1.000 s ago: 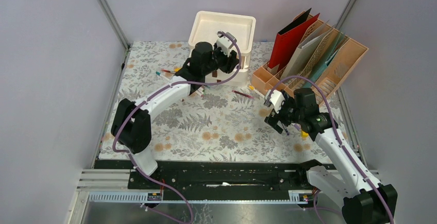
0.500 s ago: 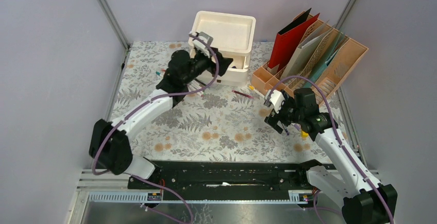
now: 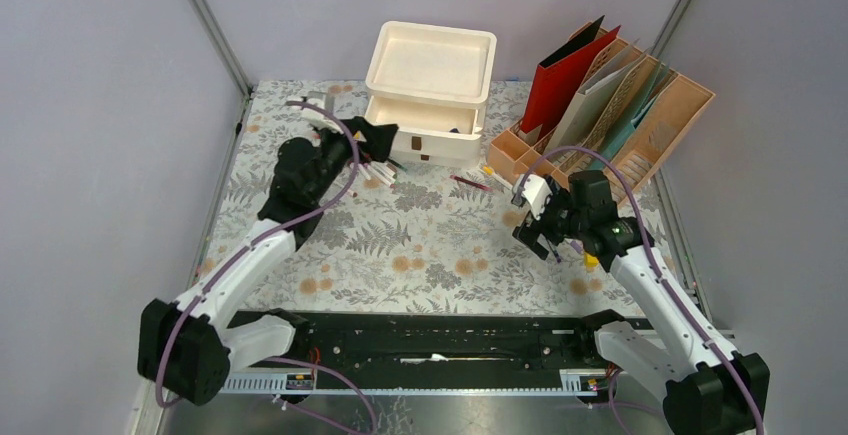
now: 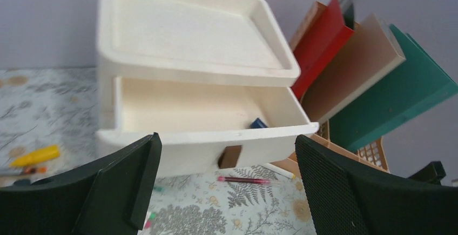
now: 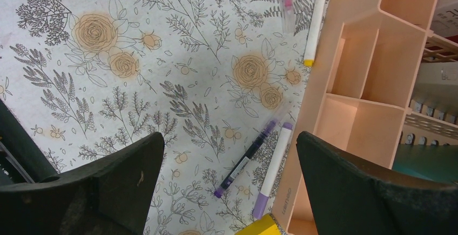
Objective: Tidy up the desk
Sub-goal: Place the stationery in the drawer, then pick up the stationery from the center of the board.
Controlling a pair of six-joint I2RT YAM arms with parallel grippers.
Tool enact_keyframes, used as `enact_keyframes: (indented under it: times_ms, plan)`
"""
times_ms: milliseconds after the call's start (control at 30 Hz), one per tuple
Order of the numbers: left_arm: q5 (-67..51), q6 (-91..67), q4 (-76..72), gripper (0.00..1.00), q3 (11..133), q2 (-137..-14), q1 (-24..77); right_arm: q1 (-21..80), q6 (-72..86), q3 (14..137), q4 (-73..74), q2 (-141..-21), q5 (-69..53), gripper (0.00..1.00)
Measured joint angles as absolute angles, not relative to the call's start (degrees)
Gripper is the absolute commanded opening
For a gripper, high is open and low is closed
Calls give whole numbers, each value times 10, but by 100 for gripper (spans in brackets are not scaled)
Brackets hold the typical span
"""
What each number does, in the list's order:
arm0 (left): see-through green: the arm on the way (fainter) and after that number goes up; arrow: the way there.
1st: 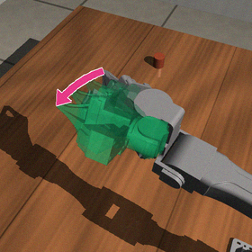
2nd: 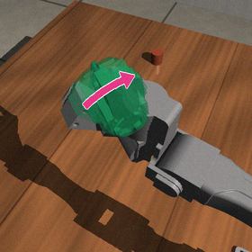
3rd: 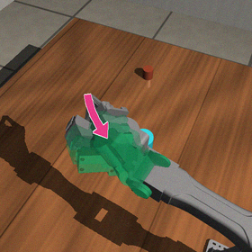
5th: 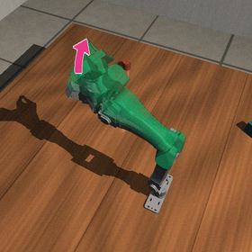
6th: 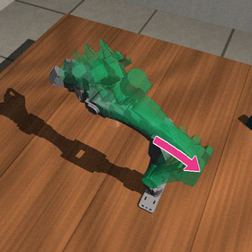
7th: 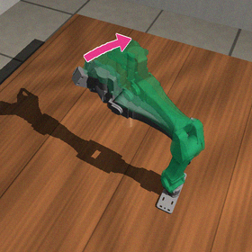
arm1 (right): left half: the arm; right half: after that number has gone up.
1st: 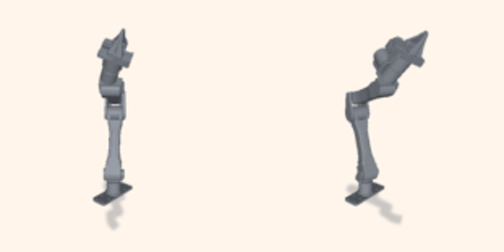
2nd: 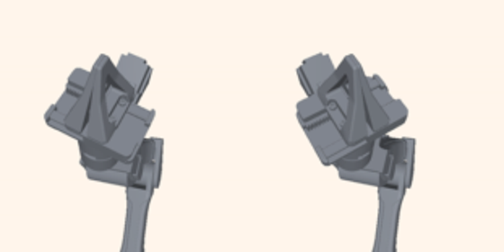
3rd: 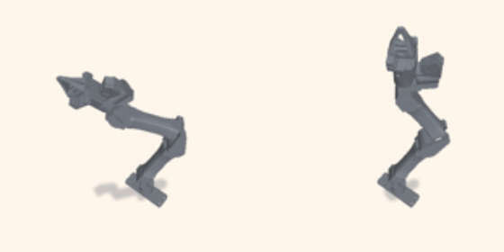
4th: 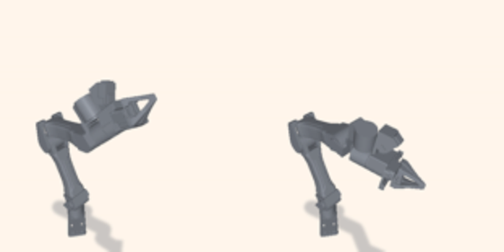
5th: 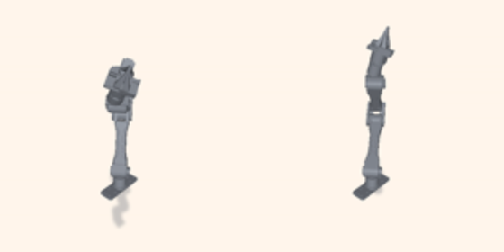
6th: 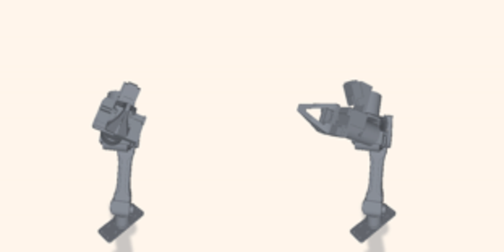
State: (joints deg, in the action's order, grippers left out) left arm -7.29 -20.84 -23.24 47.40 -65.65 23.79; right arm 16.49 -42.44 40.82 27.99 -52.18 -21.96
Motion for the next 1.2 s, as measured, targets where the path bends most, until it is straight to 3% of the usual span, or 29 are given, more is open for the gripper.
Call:
enact_keyframes:
  times_ms: [333, 667, 900, 1100, 1200]
  plan:
    - [-46, -296, -146, 99, 399, -579, 120, 165, -424, 410, 293, -570, -217, 100]
    - [-50, -398, -110, 98, 355, -688, 18, 165, -423, 423, 310, -641, -215, 100]
    - [17, -449, 4, 71, 462, -852, 22, 165, -422, 433, 310, -677, -215, 100]
    - [95, -460, 76, 58, 572, -960, 68, 165, -422, 433, 310, -686, -215, 100]
    - [120, -461, 96, 46, 629, -1005, 90, 165, -422, 433, 310, -686, -215, 100]
